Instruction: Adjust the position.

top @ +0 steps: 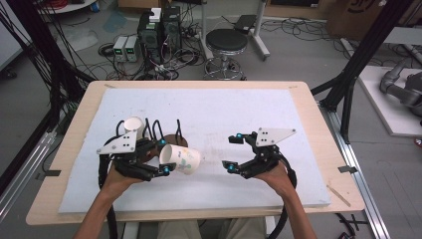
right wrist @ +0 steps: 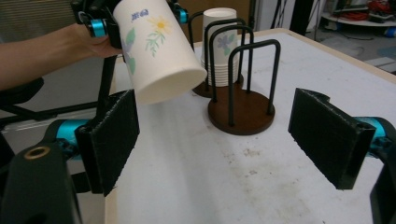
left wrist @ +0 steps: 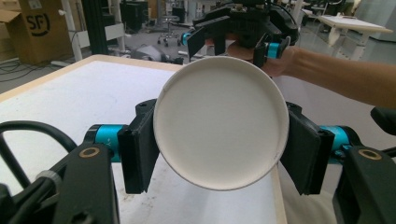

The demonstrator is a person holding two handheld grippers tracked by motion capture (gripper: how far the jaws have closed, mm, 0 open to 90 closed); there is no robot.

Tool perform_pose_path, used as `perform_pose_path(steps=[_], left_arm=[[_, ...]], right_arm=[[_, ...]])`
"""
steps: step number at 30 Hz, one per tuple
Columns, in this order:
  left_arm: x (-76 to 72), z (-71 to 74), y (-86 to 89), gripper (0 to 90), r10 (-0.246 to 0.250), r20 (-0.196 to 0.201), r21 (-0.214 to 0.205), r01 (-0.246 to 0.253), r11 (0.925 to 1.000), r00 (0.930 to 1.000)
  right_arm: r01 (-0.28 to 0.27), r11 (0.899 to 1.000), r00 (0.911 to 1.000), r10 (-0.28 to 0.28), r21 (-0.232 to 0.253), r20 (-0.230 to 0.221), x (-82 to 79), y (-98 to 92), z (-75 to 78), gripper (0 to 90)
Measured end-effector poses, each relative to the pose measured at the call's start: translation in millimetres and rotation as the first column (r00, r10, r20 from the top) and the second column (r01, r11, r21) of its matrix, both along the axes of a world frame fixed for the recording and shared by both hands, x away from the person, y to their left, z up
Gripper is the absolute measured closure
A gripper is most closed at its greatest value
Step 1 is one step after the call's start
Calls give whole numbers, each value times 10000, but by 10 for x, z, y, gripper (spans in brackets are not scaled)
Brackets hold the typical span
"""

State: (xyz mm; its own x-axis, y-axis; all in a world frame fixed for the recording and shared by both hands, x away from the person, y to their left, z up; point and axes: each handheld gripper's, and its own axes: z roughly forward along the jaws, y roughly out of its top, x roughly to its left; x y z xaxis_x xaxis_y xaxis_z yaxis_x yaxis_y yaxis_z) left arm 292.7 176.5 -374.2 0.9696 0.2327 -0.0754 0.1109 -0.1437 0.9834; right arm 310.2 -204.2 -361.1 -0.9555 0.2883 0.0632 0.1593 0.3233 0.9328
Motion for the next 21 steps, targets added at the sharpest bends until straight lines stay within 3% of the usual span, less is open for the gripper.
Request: perform_pose_path(steps=[21], left_arm=[[73,37,-207,355,-545,-133,-174,543,9984,9984]], right_arm=[[-1264,9912,9919,1268,-402,83,48,270,232,165]])
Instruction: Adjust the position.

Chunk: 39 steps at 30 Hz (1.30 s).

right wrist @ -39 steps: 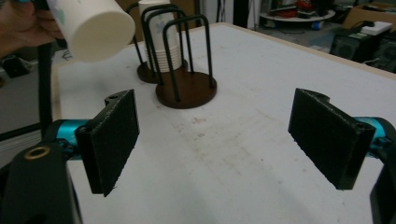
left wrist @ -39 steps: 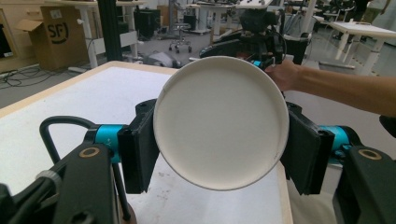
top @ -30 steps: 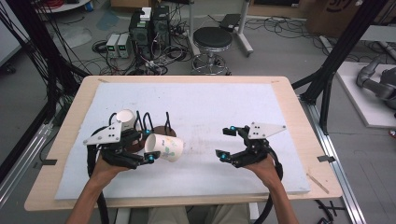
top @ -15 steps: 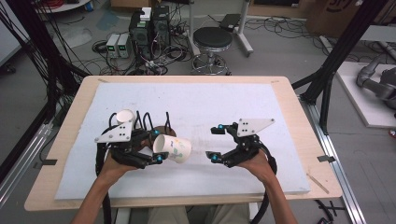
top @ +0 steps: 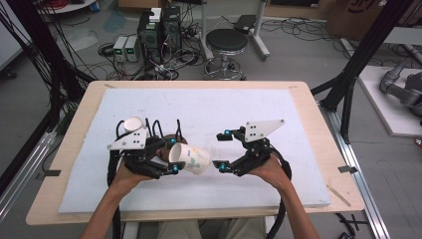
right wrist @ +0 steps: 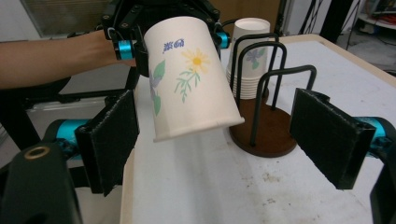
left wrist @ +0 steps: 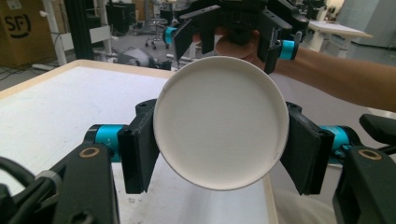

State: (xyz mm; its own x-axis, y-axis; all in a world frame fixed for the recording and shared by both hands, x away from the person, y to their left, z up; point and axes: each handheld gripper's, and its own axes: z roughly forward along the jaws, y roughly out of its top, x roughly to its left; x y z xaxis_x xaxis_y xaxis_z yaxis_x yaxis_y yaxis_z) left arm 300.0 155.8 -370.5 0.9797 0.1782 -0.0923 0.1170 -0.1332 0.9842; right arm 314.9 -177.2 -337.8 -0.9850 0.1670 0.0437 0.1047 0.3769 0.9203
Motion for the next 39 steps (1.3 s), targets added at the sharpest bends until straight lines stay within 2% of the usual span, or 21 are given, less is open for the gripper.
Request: perform_pose_path(steps=[8,21,31,34,39], left_arm=[[28,16,-52,355,-203,-72,-186,202,9996,9998],[24,14,-165,355,-435,-94,-119,434,9990,9990],[16,13,-194,355,-580,-114,-143,578,9982,9983],[12,17,-195,355,-608,-83,-132,606,9981,9981],[3,20,-193,355,-655,-105,-177,653,9977,9978]], right_arm=[[-630,9979,9980,630,-121,49,20,143,42,165],[-1095,9932,9937,1102,-390,183,39,294,55,166],[-1378,9880,9903,1388,-695,91,11,376,10,166],[-1493,9858,9884,1511,-766,182,10,400,-23,166],[-1458,9857,9891,1471,-841,100,4,424,-88,166]])
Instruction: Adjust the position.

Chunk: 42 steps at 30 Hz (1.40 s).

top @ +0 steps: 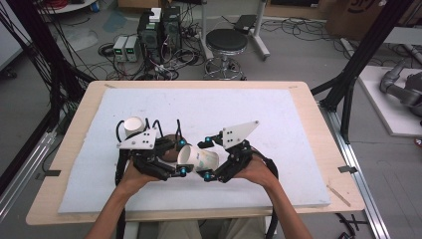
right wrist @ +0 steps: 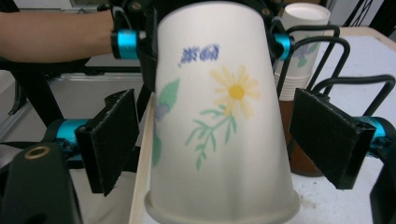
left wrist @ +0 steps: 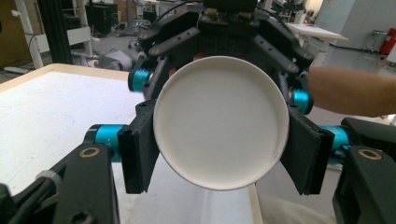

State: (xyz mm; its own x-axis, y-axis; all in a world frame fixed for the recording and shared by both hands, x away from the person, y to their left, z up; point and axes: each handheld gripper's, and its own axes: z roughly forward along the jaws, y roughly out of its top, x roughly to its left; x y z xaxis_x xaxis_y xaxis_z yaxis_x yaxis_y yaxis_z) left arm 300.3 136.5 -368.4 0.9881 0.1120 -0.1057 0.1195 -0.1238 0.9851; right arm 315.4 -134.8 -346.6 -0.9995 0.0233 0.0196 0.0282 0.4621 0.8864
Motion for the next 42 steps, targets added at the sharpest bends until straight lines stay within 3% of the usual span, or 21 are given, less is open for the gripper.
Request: perform_pose_path(steps=[15,26,31,42], left_arm=[[-17,5,5,355,-81,12,-53,81,10000,10000],[-24,1,22,355,-83,0,-120,83,9999,10000],[-24,-6,35,355,-60,-3,-124,60,9999,10000],[-19,-22,47,356,-84,-102,-29,83,10000,9999]], right_arm=[[-264,9989,9996,266,-400,40,11,94,-78,166],[-458,9965,9989,447,-695,-170,38,135,-120,168],[-560,9958,9983,547,-722,-207,40,134,-120,261],[-589,9953,9980,571,-772,-259,34,119,-109,317]])
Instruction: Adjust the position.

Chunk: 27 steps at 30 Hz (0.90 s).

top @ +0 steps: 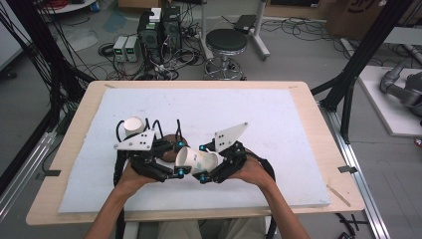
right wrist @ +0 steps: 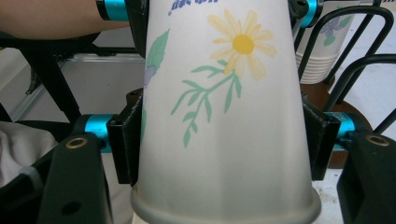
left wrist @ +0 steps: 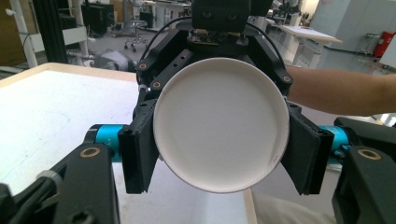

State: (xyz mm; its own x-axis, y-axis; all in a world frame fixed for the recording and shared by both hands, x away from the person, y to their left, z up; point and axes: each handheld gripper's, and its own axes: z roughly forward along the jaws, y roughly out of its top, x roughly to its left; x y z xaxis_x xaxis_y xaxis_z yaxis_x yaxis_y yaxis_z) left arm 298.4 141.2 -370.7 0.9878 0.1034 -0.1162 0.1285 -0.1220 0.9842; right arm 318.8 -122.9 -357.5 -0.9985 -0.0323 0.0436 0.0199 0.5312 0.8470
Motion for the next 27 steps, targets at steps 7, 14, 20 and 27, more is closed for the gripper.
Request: perform_pose_path(steps=[7,14,20,27], left_arm=[[-1,-24,-22,57,736,14,219,-736,9970,9973],[-20,-45,8,57,447,83,4,-447,9990,9990],[-43,-56,39,57,815,135,492,-821,9954,9966],[-105,-115,104,57,1178,121,1196,-1184,9857,9930]], right_arm=[[105,9999,9999,-105,-58,-8,4,-6,1,316],[233,9997,9997,-233,-54,-47,17,-23,3,313],[438,9989,9990,-439,-188,-55,20,-49,7,313],[780,9941,9969,-783,-752,-11,21,-90,2,313]])
